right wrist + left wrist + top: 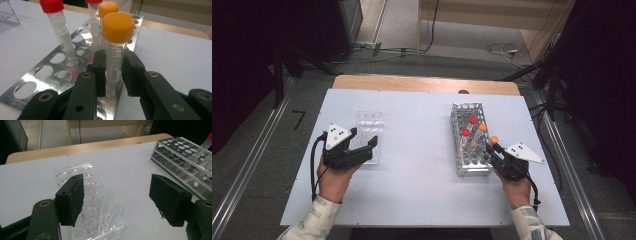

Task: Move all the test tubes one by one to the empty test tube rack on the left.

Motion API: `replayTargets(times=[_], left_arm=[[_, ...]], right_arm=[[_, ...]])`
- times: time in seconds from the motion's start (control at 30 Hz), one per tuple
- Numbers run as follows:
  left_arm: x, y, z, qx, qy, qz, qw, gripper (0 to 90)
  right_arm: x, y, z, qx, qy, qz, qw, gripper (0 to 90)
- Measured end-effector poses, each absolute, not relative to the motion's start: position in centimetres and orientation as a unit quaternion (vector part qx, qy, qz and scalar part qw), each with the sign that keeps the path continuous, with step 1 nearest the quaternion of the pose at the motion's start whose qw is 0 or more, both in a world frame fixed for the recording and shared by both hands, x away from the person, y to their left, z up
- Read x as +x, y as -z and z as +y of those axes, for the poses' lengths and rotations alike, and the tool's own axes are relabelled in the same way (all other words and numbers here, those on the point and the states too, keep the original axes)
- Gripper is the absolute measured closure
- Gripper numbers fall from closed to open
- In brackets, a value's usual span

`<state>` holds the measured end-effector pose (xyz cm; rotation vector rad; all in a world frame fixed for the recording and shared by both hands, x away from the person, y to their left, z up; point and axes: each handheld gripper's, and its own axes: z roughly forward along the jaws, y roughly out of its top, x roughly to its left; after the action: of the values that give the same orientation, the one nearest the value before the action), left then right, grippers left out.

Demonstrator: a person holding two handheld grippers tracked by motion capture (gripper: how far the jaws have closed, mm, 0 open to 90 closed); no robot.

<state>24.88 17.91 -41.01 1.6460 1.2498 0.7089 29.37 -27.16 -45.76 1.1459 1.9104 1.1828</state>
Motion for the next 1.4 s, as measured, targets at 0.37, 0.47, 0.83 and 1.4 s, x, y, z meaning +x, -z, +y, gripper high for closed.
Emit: replayTargets(times=[0.37,0.47,0.83,1.4], left_arm=[[24.9,41.0,17.8,0.669,-0.288,0.508,0.461,28.4],[24.9,41.0,17.8,0.668,-0.289,0.507,0.461,28.4],[24.8,40.9,17.8,0.668,-0.289,0.507,0.462,28.5],[24.7,40.8,17.6,0.669,-0.287,0.503,0.465,28.5]], right_arm=[[28.5,42.5,-27.0,0.44,-0.466,0.698,0.319,71.6],[28.2,41.9,-26.9,0.438,-0.471,0.695,0.322,71.5],[27.3,40.8,-26.1,0.425,-0.484,0.699,0.312,71.6],[26.0,41.0,-22.9,0.386,-0.497,0.729,0.27,71.6]])
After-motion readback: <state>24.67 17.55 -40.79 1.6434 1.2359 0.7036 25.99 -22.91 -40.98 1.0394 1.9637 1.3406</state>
